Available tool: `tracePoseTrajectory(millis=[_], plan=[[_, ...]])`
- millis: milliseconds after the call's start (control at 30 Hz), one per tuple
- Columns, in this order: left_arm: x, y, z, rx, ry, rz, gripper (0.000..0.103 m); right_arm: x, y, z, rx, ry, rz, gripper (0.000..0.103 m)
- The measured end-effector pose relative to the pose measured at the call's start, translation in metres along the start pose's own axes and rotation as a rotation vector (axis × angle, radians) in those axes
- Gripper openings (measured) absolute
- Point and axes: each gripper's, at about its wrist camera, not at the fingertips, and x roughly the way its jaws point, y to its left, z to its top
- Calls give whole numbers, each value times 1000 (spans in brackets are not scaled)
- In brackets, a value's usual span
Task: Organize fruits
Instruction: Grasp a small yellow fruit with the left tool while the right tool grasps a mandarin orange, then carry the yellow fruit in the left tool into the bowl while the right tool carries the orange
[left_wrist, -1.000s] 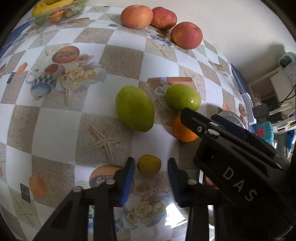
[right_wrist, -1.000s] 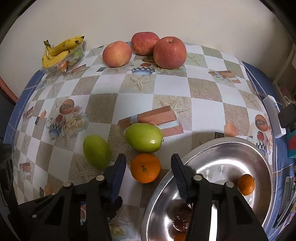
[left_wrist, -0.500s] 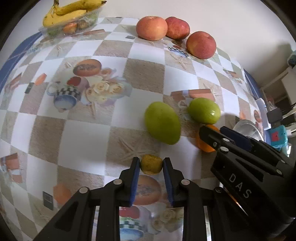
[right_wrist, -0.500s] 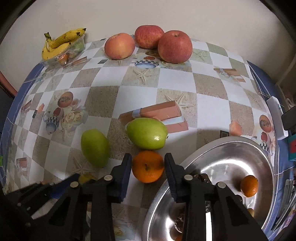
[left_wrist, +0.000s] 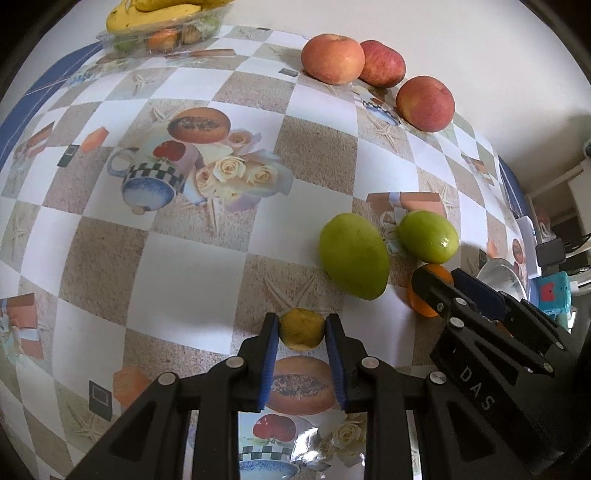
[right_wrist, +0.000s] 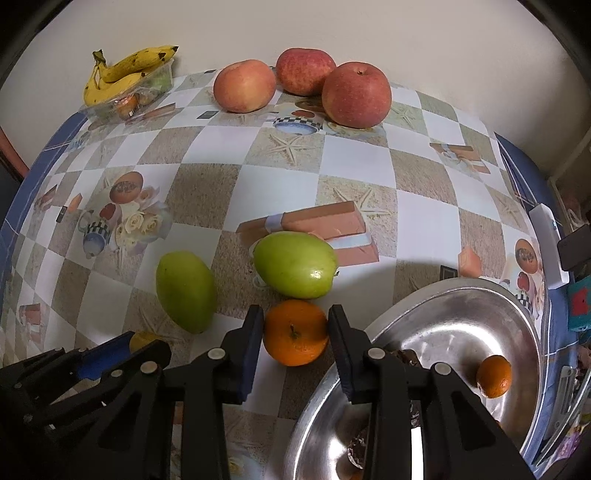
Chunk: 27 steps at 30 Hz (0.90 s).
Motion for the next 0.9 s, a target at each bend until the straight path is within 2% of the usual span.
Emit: tracePoseTrajectory(millis=[233,367,533,733,900], plan=[[-6,3,2,-24,-14,-28,28,-3,0,-1,16,-8,10,36],[-20,3,5,-21,-49,-62,27,-20,-6,2,65,-50,78,36],[-35,-6,8,-7,-93,-129,27,-51,-18,6,104,-122,99,36],[-40,-36,5,71,-107,-232,27,-60,-54,-1,204,-121,66,36],[-33,-70,-7,163,-63,-307,27,-53,-93,-16,310,-81,20,36]])
